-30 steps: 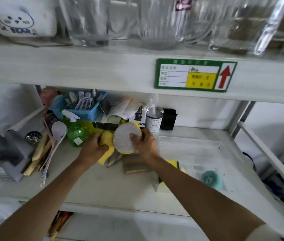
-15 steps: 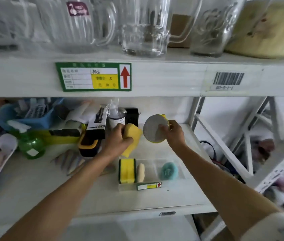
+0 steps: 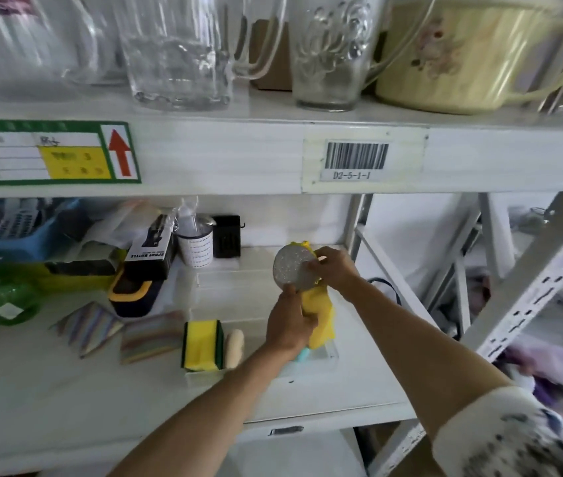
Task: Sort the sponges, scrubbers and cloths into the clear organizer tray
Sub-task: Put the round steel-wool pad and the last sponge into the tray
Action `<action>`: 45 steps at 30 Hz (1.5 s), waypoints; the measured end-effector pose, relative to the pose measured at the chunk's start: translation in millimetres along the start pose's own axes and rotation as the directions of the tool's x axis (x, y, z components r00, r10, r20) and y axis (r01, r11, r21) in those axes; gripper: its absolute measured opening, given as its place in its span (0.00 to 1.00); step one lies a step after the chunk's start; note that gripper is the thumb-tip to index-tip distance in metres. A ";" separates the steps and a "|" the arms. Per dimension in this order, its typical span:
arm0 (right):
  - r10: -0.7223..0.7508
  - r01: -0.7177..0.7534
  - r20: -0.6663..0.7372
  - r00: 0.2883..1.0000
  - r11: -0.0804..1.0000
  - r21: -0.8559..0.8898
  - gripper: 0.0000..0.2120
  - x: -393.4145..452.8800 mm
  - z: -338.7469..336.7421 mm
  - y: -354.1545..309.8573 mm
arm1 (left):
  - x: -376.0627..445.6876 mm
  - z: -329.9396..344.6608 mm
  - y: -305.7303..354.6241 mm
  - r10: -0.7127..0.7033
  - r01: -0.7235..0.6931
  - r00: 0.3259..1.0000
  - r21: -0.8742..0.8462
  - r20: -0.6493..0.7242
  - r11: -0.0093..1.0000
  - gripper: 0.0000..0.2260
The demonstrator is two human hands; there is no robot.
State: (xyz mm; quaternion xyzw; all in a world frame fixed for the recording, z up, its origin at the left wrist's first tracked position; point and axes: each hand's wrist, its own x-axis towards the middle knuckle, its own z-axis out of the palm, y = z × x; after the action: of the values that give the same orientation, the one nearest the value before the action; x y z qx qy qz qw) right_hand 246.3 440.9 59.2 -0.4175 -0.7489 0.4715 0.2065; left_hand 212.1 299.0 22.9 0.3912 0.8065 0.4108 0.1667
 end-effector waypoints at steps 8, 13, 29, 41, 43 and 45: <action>-0.007 0.014 0.049 0.999 0.990 -0.141 0.14 12.4 7.2 11.2 | -5.0 24.1 5.8 -0.017 0.034 0.996 0.200 -0.083 0.979 0.29; -0.013 0.028 0.060 0.998 0.965 -0.262 0.14 11.9 9.9 8.4 | -8.8 36.8 5.1 0.038 -0.025 0.999 0.284 -0.038 0.959 0.33; -0.015 -0.011 -0.056 0.998 0.897 -0.442 0.14 21.0 15.8 24.9 | -15.0 35.4 -11.5 0.033 -0.031 0.999 0.121 -0.020 0.992 0.18; -0.159 0.059 -0.242 0.957 0.926 -0.374 0.10 4.6 40.9 -7.5 | -7.3 -5.5 -15.3 0.076 -0.075 0.991 0.016 -0.105 0.997 0.12; -0.202 0.125 -0.202 0.958 0.932 -0.341 0.08 -3.6 59.3 -24.1 | -5.6 -24.9 -17.6 0.099 -0.105 0.982 -0.027 -0.160 0.994 0.09; -0.221 0.161 -0.142 0.965 0.925 -0.345 0.08 -12.2 80.4 -41.1 | -4.1 -48.3 -24.4 0.095 -0.110 0.970 -0.055 -0.225 0.992 0.05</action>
State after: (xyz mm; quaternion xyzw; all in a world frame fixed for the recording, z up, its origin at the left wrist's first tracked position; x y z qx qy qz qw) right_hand 179.0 379.5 58.5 -0.4112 -0.8329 0.2776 0.2450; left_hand 174.2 261.5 32.7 0.3782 0.7846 0.4867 0.0673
